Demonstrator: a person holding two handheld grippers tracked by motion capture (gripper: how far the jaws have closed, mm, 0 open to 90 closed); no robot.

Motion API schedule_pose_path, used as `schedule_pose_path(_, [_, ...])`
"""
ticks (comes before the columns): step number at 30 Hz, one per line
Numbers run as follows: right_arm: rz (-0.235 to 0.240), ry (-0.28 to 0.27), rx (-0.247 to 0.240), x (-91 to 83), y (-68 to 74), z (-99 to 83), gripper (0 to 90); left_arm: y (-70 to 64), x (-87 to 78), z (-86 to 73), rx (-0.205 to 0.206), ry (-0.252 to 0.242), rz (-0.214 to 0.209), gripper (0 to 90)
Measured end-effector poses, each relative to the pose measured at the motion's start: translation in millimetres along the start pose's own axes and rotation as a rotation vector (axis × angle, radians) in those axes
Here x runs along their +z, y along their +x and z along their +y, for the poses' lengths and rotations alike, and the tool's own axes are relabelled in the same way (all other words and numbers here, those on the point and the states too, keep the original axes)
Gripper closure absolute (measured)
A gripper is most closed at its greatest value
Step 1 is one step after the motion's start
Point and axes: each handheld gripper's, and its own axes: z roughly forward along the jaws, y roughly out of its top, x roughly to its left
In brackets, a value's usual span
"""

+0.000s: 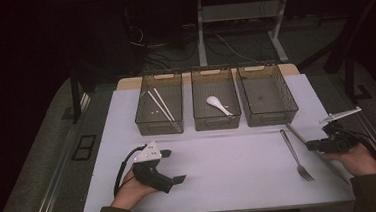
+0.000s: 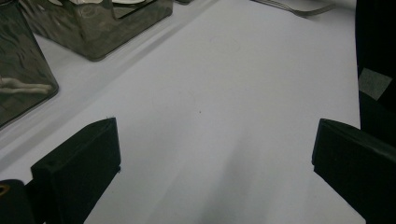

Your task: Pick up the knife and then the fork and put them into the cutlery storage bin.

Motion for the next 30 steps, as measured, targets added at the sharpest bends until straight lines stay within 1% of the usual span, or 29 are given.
schedule_pose_path(3, [0.011,-0.022,-0.009,-5.6,-0.4,-0.3,82.8,0.0,-0.2,0.0,-0.001,-0.003,0.000,0.4])
schedule_pose_path(4, [0.017,-0.023,-0.006,-7.4,-0.3,-0.4,82.8,0.4,-0.7,0.1,0.005,0.003,-0.001,0.4])
schedule_pose_path(7, [0.028,-0.045,-0.009,-14.0,-0.6,-0.7,82.9,0.4,-0.8,0.1,0.005,0.002,-0.001,0.4])
schedule_pose_path(9, [0.031,-0.055,-0.008,-16.4,-0.4,-0.6,82.8,0.3,-0.7,0.1,0.004,0.000,-0.001,0.4])
schedule_pose_path(11, [0.034,-0.077,-0.006,-22.8,0.0,0.9,82.8,0.3,-0.6,0.1,0.003,0.000,0.000,0.4])
schedule_pose_path(14, [0.043,-0.092,-0.011,-28.6,0.8,3.6,82.8,0.2,-0.4,0.1,-0.002,-0.002,-0.001,0.4])
schedule_pose_path(16, [0.038,-0.098,-0.013,-31.2,1.9,6.6,82.8,0.2,0.0,0.0,-0.004,-0.002,0.000,0.4])
schedule_pose_path(22, [0.038,-0.116,-0.022,-33.1,2.9,19.9,82.8,2.1,-0.9,-0.1,-0.002,-0.005,0.003,0.4])
schedule_pose_path(23, [0.036,-0.120,-0.024,-32.9,3.1,22.3,82.8,3.1,-1.5,0.1,0.003,-0.003,0.003,0.4])
schedule_pose_path(24, [0.038,-0.120,-0.025,-32.6,3.4,24.8,82.8,3.3,-2.0,-0.2,-0.004,-0.007,0.004,0.4])
schedule_pose_path(25, [0.038,-0.122,-0.028,-32.1,3.8,27.0,82.8,3.9,-2.5,-0.3,-0.003,-0.005,0.004,0.4])
schedule_pose_path(28, [0.038,-0.129,-0.025,-31.8,4.3,33.8,82.8,4.4,-2.9,-0.8,-0.007,-0.004,0.007,0.4])
schedule_pose_path(30, [0.047,-0.140,-0.019,-32.5,3.2,38.6,82.8,4.5,-2.9,-0.8,-0.005,-0.005,0.005,0.4])
